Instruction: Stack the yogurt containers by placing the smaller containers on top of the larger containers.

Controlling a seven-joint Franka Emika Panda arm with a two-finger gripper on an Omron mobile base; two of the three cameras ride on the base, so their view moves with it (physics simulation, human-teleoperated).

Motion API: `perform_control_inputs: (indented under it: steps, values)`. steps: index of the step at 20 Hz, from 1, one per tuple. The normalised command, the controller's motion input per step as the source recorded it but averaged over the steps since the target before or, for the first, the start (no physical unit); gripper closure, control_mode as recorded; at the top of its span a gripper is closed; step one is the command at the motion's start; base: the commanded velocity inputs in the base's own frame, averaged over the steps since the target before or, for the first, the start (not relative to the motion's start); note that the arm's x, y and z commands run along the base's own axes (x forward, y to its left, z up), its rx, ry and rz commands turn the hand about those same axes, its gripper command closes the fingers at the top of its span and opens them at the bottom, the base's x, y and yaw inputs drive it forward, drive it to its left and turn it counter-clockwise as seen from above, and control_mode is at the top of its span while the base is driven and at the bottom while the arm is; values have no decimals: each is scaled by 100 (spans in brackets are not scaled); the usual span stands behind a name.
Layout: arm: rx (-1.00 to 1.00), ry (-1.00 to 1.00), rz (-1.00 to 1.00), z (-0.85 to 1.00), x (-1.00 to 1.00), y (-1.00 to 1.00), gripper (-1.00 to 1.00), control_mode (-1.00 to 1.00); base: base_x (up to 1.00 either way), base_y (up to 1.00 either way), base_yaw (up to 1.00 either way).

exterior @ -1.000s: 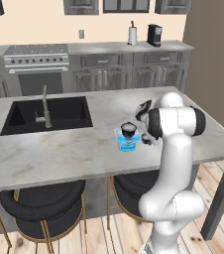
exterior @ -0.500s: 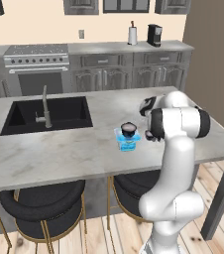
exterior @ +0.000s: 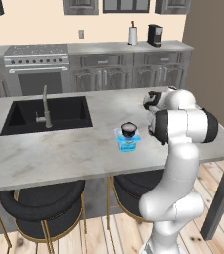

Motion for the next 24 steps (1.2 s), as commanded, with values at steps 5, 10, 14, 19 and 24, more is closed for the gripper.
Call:
perform_control_inputs:
  steps: [5, 10, 14, 19, 24]
  values:
    - [0, 0, 0, 35, -27, 0, 100, -100, 0, 0, 0]
    - [2, 0, 0, 31, -32, 0, 100, -100, 0, 0, 0]
    - [3, -2, 0, 38, -40, 3, 100, -100, 0, 0, 0]
    - [3, -5, 0, 33, -40, 8, 100, -100, 0, 0, 0]
    - [0, -2, 0, 35, -33, 22, 100, -100, 0, 0, 0]
